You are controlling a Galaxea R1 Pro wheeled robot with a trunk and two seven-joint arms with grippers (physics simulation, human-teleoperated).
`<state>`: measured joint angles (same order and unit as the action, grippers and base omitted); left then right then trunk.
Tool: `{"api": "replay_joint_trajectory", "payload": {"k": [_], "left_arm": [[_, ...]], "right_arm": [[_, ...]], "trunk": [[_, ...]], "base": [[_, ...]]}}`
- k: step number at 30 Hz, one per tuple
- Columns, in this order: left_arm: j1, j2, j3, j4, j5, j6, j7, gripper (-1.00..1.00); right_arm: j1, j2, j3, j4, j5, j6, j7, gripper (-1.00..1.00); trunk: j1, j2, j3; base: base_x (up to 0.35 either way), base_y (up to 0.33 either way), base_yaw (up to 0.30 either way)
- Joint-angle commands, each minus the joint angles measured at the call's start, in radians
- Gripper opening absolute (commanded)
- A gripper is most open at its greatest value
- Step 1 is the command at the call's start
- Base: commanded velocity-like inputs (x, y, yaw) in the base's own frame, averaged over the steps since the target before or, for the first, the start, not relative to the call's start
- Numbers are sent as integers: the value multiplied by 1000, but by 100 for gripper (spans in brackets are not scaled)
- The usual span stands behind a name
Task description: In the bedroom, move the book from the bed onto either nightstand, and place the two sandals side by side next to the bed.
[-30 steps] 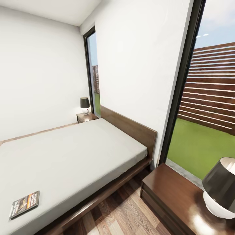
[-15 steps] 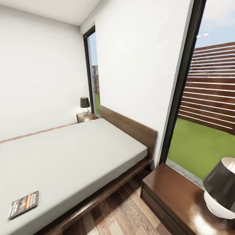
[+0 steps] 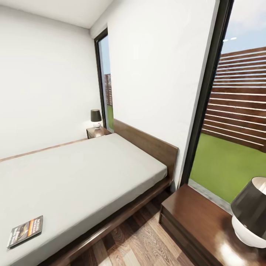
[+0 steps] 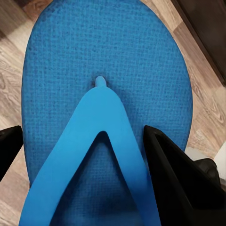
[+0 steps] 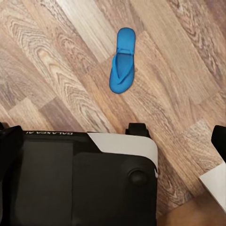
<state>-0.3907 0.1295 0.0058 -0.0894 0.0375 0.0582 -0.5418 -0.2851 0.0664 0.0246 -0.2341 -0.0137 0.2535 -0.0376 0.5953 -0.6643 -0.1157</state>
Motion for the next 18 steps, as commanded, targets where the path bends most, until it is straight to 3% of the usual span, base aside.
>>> {"api": "replay_joint_trajectory", "payload": {"k": [1, 10, 18], "left_arm": [[-1, 0, 1, -1, 2, 19, -4, -100], [-5, -1, 1, -2, 4, 92, -28, -100], [-46, -1, 0, -3, 5, 152, -129, -100]], "right_arm": [[0, 0, 2, -2, -2, 7, -4, 100], [0, 0, 2, -1, -1, 7, -4, 100], [0, -1, 11, -1, 0, 7, -4, 100]], "trunk": [[4, -9, -5], [39, -72, -33], [66, -121, -55]], "base": [[0, 0, 0], [0, 0, 0], [0, 0, 0]]}}
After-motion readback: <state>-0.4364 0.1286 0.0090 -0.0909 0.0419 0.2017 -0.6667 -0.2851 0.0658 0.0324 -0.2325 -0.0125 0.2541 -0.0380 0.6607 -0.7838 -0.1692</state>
